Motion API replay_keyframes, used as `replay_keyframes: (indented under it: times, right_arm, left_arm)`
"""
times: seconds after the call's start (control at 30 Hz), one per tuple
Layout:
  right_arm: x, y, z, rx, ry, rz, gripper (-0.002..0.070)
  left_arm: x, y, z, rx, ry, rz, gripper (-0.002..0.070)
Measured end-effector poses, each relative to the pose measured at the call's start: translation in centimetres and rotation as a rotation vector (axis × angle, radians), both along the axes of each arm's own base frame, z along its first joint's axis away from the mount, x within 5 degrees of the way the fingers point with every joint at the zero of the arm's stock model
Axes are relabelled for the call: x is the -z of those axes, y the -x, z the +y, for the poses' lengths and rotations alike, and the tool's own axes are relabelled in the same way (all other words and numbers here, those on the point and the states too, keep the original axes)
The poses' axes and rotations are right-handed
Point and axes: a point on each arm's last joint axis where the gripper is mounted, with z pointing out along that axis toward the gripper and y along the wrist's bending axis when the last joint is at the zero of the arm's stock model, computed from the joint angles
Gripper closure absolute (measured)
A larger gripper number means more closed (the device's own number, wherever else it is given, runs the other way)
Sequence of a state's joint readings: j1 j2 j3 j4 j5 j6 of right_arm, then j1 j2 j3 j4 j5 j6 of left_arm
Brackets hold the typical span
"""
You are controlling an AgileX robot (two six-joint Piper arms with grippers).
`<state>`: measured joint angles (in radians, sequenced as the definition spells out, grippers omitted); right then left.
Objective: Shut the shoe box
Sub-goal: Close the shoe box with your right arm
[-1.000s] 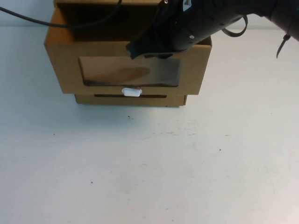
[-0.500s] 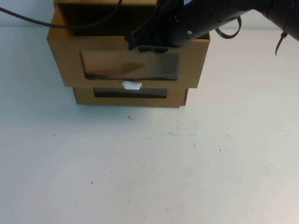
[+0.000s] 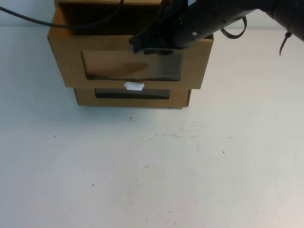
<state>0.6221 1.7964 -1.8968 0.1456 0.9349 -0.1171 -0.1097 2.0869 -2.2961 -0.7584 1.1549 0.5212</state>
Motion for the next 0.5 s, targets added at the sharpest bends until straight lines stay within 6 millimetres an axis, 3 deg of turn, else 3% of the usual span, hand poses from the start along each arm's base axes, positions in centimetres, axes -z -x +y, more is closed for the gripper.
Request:
replay_keyframes:
  times: [0.27, 0.5]
  right_arm:
    - [1.5, -2.4, -0.4, 0.049, -0.035, -0.002, 0.0688]
    - [1.3, -3.3, -0.7, 0.077, -0.100, -0.030, 0.0689]
  left_arm:
    - [0.0, 0.0, 0.0, 0.002, -0.002, -0.002, 0.0680]
    - [0.0, 0.0, 0.0, 0.002, -0.002, -0.002, 0.0680]
